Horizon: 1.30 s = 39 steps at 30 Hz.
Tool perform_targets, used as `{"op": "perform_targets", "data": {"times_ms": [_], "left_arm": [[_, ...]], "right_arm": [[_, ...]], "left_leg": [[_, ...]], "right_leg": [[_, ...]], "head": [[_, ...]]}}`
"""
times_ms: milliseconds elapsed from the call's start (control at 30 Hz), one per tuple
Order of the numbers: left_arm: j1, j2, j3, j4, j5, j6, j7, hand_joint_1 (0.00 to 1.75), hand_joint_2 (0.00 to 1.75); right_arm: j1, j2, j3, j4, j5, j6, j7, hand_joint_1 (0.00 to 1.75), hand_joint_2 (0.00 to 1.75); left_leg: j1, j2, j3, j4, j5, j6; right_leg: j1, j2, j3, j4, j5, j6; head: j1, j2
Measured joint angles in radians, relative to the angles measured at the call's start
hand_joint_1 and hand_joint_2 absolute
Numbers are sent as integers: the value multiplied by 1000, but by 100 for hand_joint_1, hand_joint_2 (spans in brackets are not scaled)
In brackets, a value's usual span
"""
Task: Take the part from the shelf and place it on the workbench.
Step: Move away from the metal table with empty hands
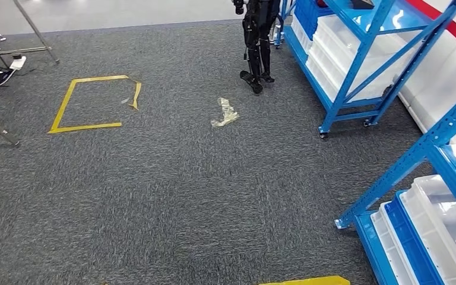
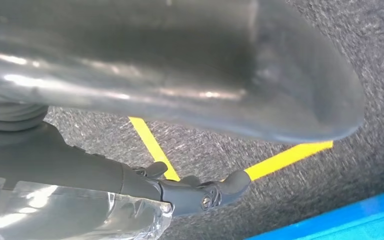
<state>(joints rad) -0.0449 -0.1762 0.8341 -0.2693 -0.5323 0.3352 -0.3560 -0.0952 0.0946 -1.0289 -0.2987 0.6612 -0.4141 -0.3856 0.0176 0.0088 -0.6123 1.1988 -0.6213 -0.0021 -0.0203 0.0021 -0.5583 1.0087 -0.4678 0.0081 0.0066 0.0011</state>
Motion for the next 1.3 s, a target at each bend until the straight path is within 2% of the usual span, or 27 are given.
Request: {"op": "perform_targets", "data": {"times_ms": [33, 67, 100, 167, 233, 300, 333, 367, 433, 500, 567, 600, 633, 667, 733, 767, 833, 900, 967, 1000, 1067, 1100, 1133, 1167, 1200, 1267, 1300], "left_arm": [[3, 0, 1, 0, 0, 0, 0, 0, 0], [5, 0, 2, 0, 0, 0, 0, 0, 0], [6, 0, 4, 0, 0, 0, 0, 0, 0], [6, 0, 8, 0, -1, 0, 0, 0, 0], [6, 1, 12, 0, -6, -1, 0, 0, 0], [5, 2, 14, 0, -13, -6, 0, 0, 0], [5, 2, 14, -1, -18, -8, 0, 0, 0], [4, 2, 15, -2, -21, -10, 0, 0, 0], [4, 2, 15, -3, -25, -12, 0, 0, 0], [5, 3, 16, -3, -29, -14, 0, 0, 0], [6, 4, 17, -3, -34, -15, 0, 0, 0], [6, 4, 18, -3, -37, -15, 0, 0, 0], [6, 4, 18, -3, -38, -15, 0, 0, 0], [5, 4, 18, -3, -40, -16, 0, 0, 0], [4, 4, 20, -4, -43, -17, 0, 0, 0], [4, 4, 21, -4, -43, -17, 0, 0, 0], [4, 5, 23, -4, -43, -18, 0, 0, 0], [0, 4, 25, -4, -44, -18, 0, 0, 0], [-4, 4, 25, -4, -44, -18, -1, 0, 0], [-5, 4, 25, -4, -44, -19, -1, 0, 0], [-2, 3, 28, -4, -44, -19, -1, 0, 0], [0, 3, 30, -4, -44, -19, -1, 0, 0], [1, 3, 32, -4, -44, -19, -1, 0, 0], [2, 3, 33, -4, -44, -19, -1, 0, 0], [2, 3, 35, -4, -44, -19, -1, 0, 0], [2, 4, 36, -4, -44, -19, -1, 0, 0], [1, 4, 37, -4, -44, -19, -1, 0, 0]], "right_arm": [[0, 0, 0, 0, 0, 0, 0, 0, 0], [0, 0, 0, 0, 1, 0, 0, 0, 0], [1, 0, 0, 0, 1, 0, 0, 0, 0], [1, 0, 0, 0, 2, -1, 1, 0, 0], [0, 1, 0, 0, 2, -3, 2, 0, 0], [2, 1, 0, 0, -1, -7, 3, 0, 0], [4, 1, 0, 0, -3, -8, 3, 0, 0], [7, 1, 0, 0, -5, -9, 3, 0, 0], [9, 2, 0, 2, -8, -10, 3, 0, 0], [8, 3, 0, 3, -10, -11, 2, 0, 0], [9, 3, 0, 3, -11, -11, 2, 0, 0], [11, 3, 0, 3, -11, -11, 2, 0, 0], [13, 3, 0, 4, -10, -11, 2, 0, 0], [14, 3, 0, 4, -10, -11, 2, 0, 0], [15, 2, 0, 5, -9, -11, 2, 0, 0], [13, 2, 0, 5, -9, -11, 2, 0, 0], [11, 2, 0, 5, -9, -11, 2, 0, 0], [14, 2, -1, 5, -9, -11, 2, 0, 0], [16, 1, -1, 6, -9, -12, 2, 0, 0], [15, 0, -1, 6, -9, -12, 2, 0, 0], [12, 0, -1, 6, -9, -13, 2, 0, 0], [12, 0, -1, 6, -9, -13, 2, 0, 0], [12, 0, -1, 6, -9, -13, 2, 0, 0], [13, 0, -1, 6, -9, -13, 2, 0, 0], [14, 0, -1, 6, -9, -13, 2, 0, 0], [13, 0, -1, 6, -8, -13, 2, 0, 0], [12, 1, -1, 6, -8, -13, 2, 0, 0]], "left_leg": [[0, -8, -32, 63, -25, 0], [0, -11, -54, 101, -31, 0], [1, -12, -59, 100, -15, 1], [4, -24, -18, -2, 59, 3], [8, -63, 34, -123, 114, 6], [4, -79, 50, -164, 123, 14], [1, -68, 51, -167, 125, 22], [0, -58, 53, -171, 128, 30], [0, -35, 58, -182, 135, 46], [-2, -10, 59, -187, 136, 54], [-5, 13, 58, -187, 135, 57], [-6, 22, 57, -187, 135, 57], [-6, 30, 58, -187, 134, 56], [-6, 38, 58, -187, 133, 55], [-8, 58, 62, -187, 130, 49], [-10, 66, 65, -186, 126, 44], [-15, 83, 73, -185, 119, 33], [-13, 94, 80, -186, 114, 21], [-7, 63, 74, -158, 90, 10], [-5, 38, 56, -115, 63, 6], [-4, -1, -6, 14, -3, 4], [-4, -7, -37, 71, -22, 4], [-4, -10, -55, 98, -22, 4], [-3, -12, -55, 84, 2, 4], [-1, -16, -37, 37, 40, 5], [7, -48, 19, -95, 111, 5], [8, -62, 37, -139, 127, 6]], "right_leg": [[3, 12, 0, 0, 0, -2], [5, 24, 0, 1, 0, -2], [6, 36, 2, 1, 0, -2], [7, 61, 5, 2, -1, -1], [11, 83, 3, 6, -3, 4], [14, 99, -7, 5, -2, 16], [13, 107, -12, 2, -1, 23], [11, 108, -15, 4, 0, 29], [12, 76, -35, 43, -22, 33], [12, 29, -93, 158, -76, 26], [10, 14, -152, 277, -122, 25], [9, 12, -166, 306, -129, 28], [7, 10, -163, 300, -123, 35], [6, 6, -143, 263, -107, 43], [3, -22, -68, 123, -58, 58], [5, -41, -33, 60, -36, 59], [11, -60, -3, 4, -16, 46], [11, -42, -2, 2, -12, 30], [4, -25, 4, -3, -9, 16], [0, -16, 7, -5, -7, 8], [2, 3, 7, -4, -6, -1], [3, 15, 8, -4, -6, -3], [5, 27, 9, -4, -6, -4], [5, 40, 11, -3, -6, -3], [4, 53, 13, -3, -7, -3], [7, 78, 14, 1, -9, 2], [9, 88, 12, 3, -11, 6]], "head": [[0, 0], [0, 0], [-1, 0], [-1, 0], [-1, 0], [-1, 0], [-1, 0], [-1, 0], [2, 0], [7, 0], [9, 0], [9, 0], [9, 0], [9, 0], [10, 0], [10, 0], [8, 0], [5, 0], [3, 0], [1, 0], [-2, 0], [-2, 0], [-3, 0], [-3, 0], [-3, 0], [-3, 0], [-3, 0]]}}
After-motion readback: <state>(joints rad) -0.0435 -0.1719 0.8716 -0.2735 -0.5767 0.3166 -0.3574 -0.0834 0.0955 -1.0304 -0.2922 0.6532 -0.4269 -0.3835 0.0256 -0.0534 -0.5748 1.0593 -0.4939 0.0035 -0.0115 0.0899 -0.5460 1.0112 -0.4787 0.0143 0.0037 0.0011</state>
